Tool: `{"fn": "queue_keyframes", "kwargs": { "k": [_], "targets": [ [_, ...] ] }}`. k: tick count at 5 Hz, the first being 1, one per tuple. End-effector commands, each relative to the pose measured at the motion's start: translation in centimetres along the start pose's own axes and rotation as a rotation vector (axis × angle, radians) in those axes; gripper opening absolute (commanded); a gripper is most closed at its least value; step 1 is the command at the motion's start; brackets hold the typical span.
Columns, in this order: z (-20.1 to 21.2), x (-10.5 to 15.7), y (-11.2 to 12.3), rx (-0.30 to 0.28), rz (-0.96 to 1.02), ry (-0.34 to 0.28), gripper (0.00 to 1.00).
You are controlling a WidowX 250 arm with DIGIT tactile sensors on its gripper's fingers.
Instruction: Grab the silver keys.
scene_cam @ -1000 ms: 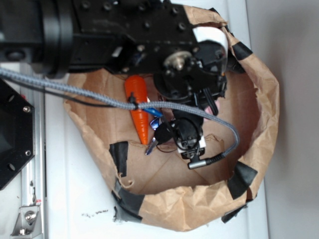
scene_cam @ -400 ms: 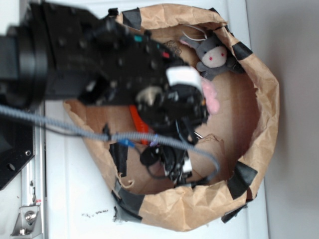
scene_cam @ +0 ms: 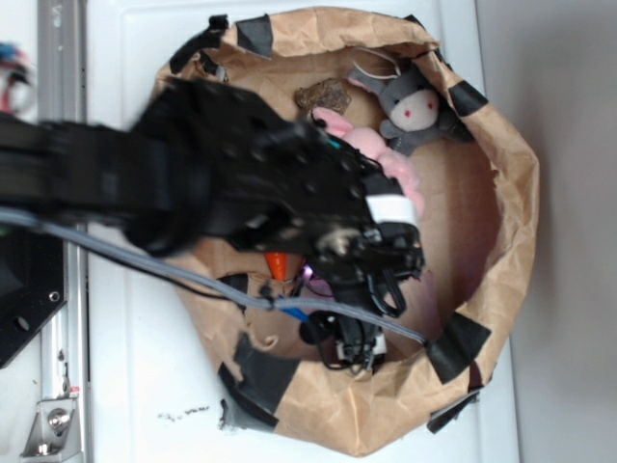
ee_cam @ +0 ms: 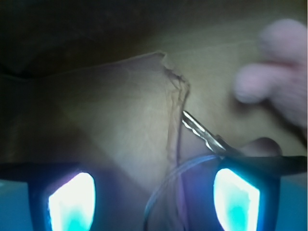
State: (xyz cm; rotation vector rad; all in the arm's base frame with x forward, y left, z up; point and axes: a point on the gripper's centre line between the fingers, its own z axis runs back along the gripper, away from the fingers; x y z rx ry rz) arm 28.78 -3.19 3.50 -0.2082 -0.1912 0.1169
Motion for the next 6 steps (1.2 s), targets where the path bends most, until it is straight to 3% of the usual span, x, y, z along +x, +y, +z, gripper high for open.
{"fn": "queue_keyframes", "kwargs": {
  "k": [1,5,6],
  "targets": [
    [1.3,0.1,-0.3,-0.034,-0.012,-0.06,0.0],
    [2.0,0.4,0.4,-0.024,0.009,-0.096,0.0],
    [5.8,1.6,1.5,-0.029,0.084,-0.166,0.0]
  ]
}}
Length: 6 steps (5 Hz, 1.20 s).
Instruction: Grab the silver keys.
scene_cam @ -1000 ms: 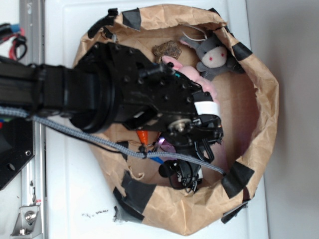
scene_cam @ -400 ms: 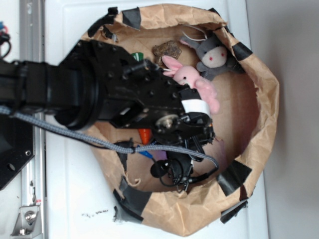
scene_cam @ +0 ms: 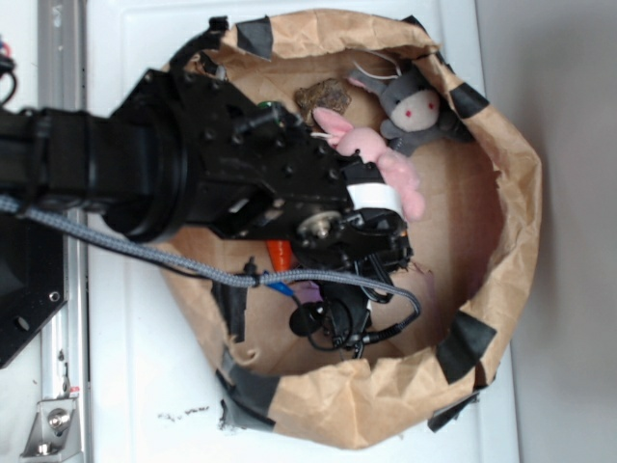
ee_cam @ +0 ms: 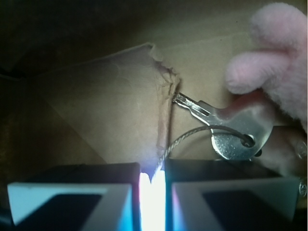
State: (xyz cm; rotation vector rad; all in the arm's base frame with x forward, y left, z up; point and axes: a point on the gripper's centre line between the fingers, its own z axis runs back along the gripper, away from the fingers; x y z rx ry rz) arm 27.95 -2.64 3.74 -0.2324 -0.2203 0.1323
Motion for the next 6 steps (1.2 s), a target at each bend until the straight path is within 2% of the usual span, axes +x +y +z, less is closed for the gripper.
{"fn": "queue_keyframes", "kwargs": {
  "k": [1,2,3,4,5,6],
  "targets": [
    [10.5,2.7,3.3,-0.139,0.216,-0.079,0.0],
    [15.5,3.3,4.8,-0.231,0.271,0.012,0.0],
    [19.5,3.8,4.3,-0.236,0.25,0.012,0.0],
    [17.8,2.9,3.4,-0.172,0.197,-0.029,0.0],
    [15.5,2.0,2.7,-0.102,0.14,-0.041,1.0],
    [12.3,1.4,2.3,-0.046,0.103,-0.04,1.0]
  ]
}}
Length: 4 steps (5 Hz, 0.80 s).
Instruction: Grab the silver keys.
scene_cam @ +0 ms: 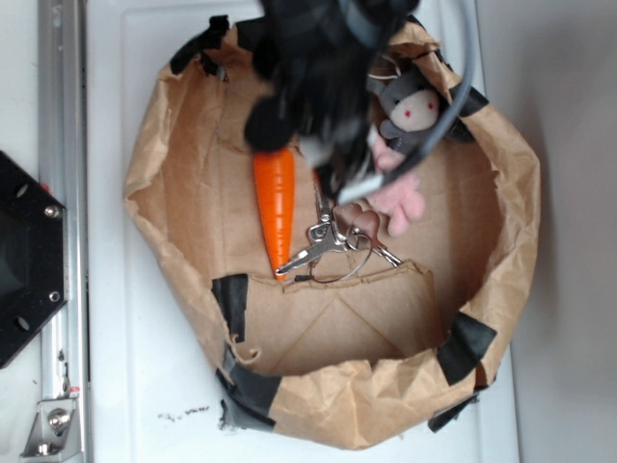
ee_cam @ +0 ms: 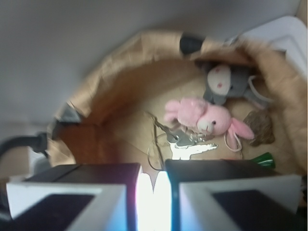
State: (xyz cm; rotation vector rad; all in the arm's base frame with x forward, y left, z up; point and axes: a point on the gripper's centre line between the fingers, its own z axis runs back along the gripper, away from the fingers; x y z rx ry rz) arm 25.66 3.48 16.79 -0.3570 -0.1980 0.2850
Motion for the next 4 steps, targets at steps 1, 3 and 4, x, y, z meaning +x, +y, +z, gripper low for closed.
{"fn": "queue_keyframes", "kwargs": {
  "k": [1,3,4],
  "targets": [
    [-4.6,0.0,-0.5,0.067,-0.092,-0.05,1.0],
    [-8.4,-0.7,-1.6,0.078,-0.13,-0.031,1.0],
    [-10.7,-1.1,-2.5,0.082,-0.135,-0.009,1.0]
  ]
}}
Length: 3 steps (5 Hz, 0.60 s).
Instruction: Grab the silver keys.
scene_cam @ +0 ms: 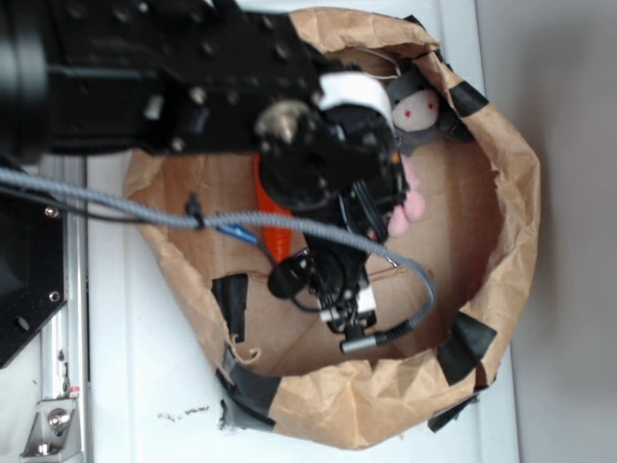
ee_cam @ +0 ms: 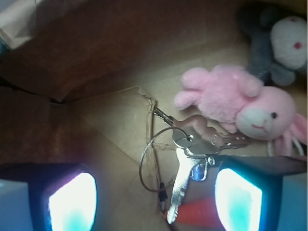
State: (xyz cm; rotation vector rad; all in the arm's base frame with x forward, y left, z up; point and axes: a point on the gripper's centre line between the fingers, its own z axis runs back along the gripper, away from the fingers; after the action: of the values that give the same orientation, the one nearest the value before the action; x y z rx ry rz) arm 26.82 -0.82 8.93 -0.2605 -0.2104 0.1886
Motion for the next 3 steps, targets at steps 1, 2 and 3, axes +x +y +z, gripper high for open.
{"fn": "queue_keyframes", "kwargs": {
  "k": [1,2,3],
  "targets": [
    [-3.4,0.3,-2.5,-0.02,-0.01,-0.002,1.0],
    [-5.0,0.2,-2.8,0.011,-0.002,-0.006,1.0],
    [-6.3,0.1,-2.8,0.053,-0.001,0.009,1.0]
  ]
}}
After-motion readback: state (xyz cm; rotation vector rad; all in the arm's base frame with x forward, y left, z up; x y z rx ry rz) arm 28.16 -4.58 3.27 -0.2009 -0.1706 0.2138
